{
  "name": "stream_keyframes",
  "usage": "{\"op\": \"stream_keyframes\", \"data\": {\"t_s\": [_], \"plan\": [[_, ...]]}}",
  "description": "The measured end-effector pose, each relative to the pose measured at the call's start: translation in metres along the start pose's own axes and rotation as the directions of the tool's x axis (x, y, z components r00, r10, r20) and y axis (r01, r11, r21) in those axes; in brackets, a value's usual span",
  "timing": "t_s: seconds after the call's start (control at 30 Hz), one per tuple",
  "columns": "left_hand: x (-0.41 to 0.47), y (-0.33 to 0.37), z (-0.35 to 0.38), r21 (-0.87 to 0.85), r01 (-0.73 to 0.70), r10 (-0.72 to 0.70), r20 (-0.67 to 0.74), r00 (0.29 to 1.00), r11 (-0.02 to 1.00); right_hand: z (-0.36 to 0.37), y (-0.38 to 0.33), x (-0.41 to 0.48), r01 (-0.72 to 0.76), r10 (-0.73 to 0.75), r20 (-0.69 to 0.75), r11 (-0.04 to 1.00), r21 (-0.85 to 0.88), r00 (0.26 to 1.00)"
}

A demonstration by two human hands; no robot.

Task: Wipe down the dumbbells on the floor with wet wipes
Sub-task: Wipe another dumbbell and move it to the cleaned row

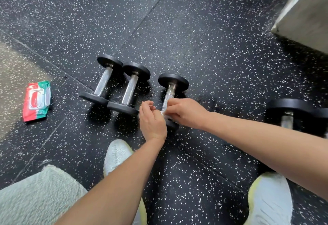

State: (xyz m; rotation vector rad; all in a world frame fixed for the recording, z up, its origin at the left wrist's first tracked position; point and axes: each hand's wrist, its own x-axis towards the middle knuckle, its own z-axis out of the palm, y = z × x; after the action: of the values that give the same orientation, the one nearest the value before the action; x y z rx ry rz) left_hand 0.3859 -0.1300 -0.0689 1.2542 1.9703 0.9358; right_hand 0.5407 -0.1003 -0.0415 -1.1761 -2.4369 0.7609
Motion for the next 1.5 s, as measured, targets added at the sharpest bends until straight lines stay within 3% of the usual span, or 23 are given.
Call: {"op": "stream_keyframes", "data": {"t_s": [0.27, 0.5, 0.63, 0.73, 0.83, 0.9, 1.1, 1.23, 1.4, 1.5], "plan": [[-0.002, 0.006, 0.002, -0.046, 0.038, -0.038, 0.014, 0.999, 0.998, -0.013, 0.013, 0.011, -0.181, 0.174, -0.196, 0.983, -0.017, 0.965], [-0.002, 0.017, 0.001, -0.032, 0.240, -0.239, 0.035, 0.970, 0.970, -0.013, 0.015, 0.003, -0.064, 0.063, -0.074, 0.998, -0.024, 0.995], [-0.001, 0.023, 0.006, -0.049, 0.319, -0.318, 0.036, 0.947, 0.946, -0.024, 0.022, 0.008, -0.171, 0.169, -0.157, 0.985, 0.002, 0.973], [0.004, 0.022, 0.006, -0.149, 0.386, -0.380, 0.065, 0.923, 0.911, -0.019, 0.017, 0.008, -0.193, 0.191, -0.177, 0.981, 0.008, 0.965], [0.008, 0.022, 0.005, -0.319, 0.513, -0.492, 0.151, 0.858, 0.797, -0.011, 0.010, 0.002, -0.105, 0.103, -0.092, 0.994, -0.013, 0.990], [0.008, 0.024, 0.005, -0.336, 0.548, -0.522, 0.172, 0.835, 0.766, -0.011, 0.008, -0.001, -0.067, 0.065, -0.052, 0.997, -0.036, 0.996], [0.008, 0.027, 0.003, -0.111, 0.539, -0.515, 0.189, 0.836, 0.835, -0.025, 0.021, 0.009, -0.215, 0.210, -0.161, 0.976, -0.017, 0.965], [0.004, 0.035, -0.004, 0.112, 0.417, -0.431, 0.303, 0.850, 0.902, -0.027, 0.017, -0.003, -0.193, 0.188, -0.103, 0.980, -0.042, 0.977], [0.005, 0.036, -0.025, 0.259, 0.335, -0.423, 0.514, 0.746, 0.906, -0.031, 0.018, -0.006, -0.233, 0.228, -0.105, 0.972, -0.035, 0.968], [0.001, 0.036, -0.039, 0.365, 0.283, -0.453, 0.571, 0.684, 0.887, -0.028, 0.011, -0.003, -0.254, 0.248, -0.120, 0.966, -0.037, 0.961]]}}
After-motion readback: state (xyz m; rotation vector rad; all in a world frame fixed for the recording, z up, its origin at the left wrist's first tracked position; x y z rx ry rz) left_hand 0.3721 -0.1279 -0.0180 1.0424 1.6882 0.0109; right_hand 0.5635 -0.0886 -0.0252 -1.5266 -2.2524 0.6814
